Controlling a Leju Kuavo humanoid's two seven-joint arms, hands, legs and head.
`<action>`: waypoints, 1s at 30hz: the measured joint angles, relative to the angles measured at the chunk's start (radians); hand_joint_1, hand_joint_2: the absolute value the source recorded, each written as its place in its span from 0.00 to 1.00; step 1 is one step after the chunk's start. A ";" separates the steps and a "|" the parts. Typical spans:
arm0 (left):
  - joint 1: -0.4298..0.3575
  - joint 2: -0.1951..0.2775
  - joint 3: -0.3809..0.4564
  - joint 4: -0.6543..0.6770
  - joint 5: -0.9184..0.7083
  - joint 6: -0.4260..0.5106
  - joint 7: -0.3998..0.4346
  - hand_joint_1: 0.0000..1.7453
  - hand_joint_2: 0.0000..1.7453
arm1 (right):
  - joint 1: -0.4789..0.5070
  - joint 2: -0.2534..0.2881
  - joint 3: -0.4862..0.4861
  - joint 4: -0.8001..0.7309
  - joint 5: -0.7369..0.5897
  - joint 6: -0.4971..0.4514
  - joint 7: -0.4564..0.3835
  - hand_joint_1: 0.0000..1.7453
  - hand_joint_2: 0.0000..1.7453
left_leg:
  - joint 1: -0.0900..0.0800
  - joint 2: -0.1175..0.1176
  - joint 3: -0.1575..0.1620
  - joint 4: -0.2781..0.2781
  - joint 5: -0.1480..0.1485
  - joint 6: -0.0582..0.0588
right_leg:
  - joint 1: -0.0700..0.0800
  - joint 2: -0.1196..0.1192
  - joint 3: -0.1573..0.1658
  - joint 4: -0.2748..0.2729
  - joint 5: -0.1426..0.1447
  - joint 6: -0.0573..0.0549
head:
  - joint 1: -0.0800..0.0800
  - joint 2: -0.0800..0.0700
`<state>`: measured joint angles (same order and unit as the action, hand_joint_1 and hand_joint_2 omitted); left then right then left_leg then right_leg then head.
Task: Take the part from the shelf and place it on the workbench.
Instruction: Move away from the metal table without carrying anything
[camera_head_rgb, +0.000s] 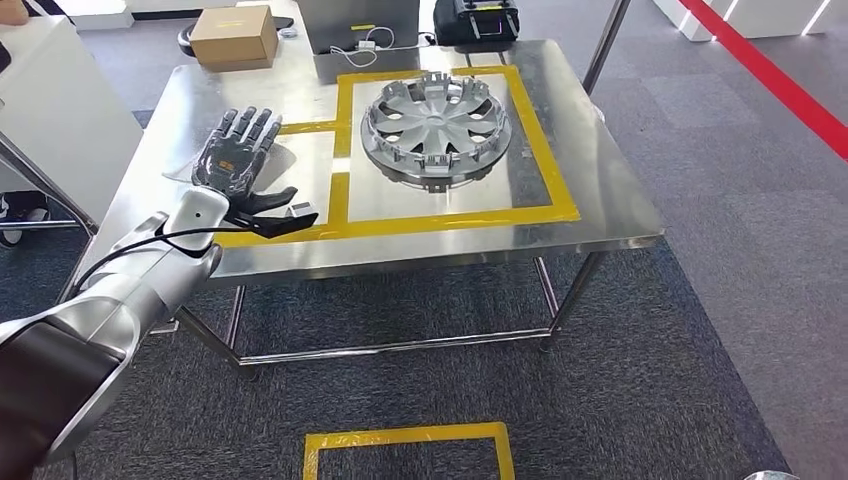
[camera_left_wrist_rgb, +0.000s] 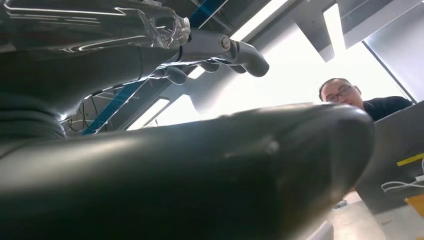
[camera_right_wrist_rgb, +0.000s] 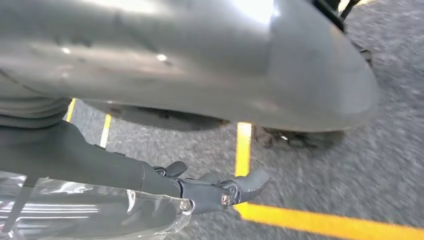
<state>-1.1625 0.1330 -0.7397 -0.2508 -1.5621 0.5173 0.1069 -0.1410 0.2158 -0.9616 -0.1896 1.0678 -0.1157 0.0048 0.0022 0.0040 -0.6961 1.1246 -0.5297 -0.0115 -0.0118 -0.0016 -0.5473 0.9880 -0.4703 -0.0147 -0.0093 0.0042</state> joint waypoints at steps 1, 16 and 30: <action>0.002 0.001 0.000 0.000 0.000 -0.004 0.000 0.00 0.00 | 0.001 0.000 0.001 0.000 0.001 0.000 0.000 0.00 0.00 | 0.003 0.000 -0.017 0.068 -0.041 -0.004 | 0.000 0.000 -0.016 0.000 0.013 0.000 | -0.001 0.000; 0.048 0.009 0.011 0.000 0.017 -0.029 -0.005 0.00 0.00 | 0.001 -0.002 0.007 0.000 0.012 0.007 0.005 0.00 0.00 | 0.004 0.001 0.140 -0.139 0.048 0.050 | -0.010 0.001 -0.186 0.205 -0.070 0.064 | 0.003 0.000; 0.132 -0.005 0.140 -0.007 0.157 -0.033 -0.054 0.00 0.00 | -0.011 0.002 0.006 0.000 -0.004 0.001 0.000 0.00 0.00 | -0.005 -0.002 0.005 -0.053 0.047 0.006 | 0.010 -0.002 0.023 -0.015 -0.005 -0.009 | -0.001 0.000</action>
<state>-1.0302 0.1285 -0.6001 -0.2582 -1.4055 0.4838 0.0528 -0.1515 0.2177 -0.9551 -0.1896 1.0634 -0.1144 0.0051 -0.0030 0.0023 -0.6914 1.0719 -0.4830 -0.0058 -0.0017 -0.0035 -0.5238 0.9731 -0.4751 -0.0235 -0.0104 0.0042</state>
